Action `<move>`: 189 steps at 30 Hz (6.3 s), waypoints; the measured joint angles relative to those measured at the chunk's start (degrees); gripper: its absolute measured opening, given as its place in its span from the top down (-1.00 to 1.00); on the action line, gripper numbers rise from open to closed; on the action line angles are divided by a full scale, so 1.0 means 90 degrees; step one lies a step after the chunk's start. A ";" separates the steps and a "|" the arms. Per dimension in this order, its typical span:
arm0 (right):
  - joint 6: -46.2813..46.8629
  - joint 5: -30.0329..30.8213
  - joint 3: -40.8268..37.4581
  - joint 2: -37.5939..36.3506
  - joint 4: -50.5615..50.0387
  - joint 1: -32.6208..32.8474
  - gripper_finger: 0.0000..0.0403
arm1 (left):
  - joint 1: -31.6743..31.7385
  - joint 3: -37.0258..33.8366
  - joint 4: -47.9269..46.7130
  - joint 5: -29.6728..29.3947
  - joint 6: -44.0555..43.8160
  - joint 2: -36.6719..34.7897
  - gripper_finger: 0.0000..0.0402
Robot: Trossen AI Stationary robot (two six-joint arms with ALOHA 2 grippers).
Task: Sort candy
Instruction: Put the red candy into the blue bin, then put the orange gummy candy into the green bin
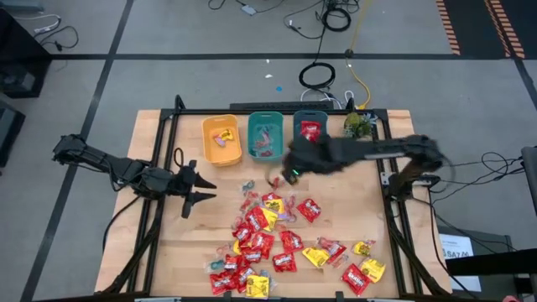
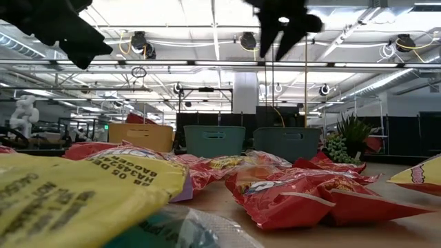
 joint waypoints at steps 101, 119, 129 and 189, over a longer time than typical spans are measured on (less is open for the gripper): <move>-0.0892 0.0026 -0.4011 -0.1973 0.3678 -0.2217 0.81 | 0.0333 0.0002 0.1070 -0.1409 -0.0001 0.0175 0.30; -0.1586 -0.0903 -0.4004 -0.1980 0.4024 -0.2889 -0.36 | 0.0335 0.0002 0.0957 -0.1409 0.0004 0.0175 0.30; -0.1589 -0.1308 -0.4002 -0.1982 0.4172 -0.2889 -0.45 | 0.0334 0.0002 0.0959 -0.1409 0.0006 0.0174 0.30; -0.3986 -0.2851 -0.3995 0.0747 0.4532 0.0147 0.96 | 0.0334 0.0002 0.0964 -0.1307 -0.0001 0.0174 0.30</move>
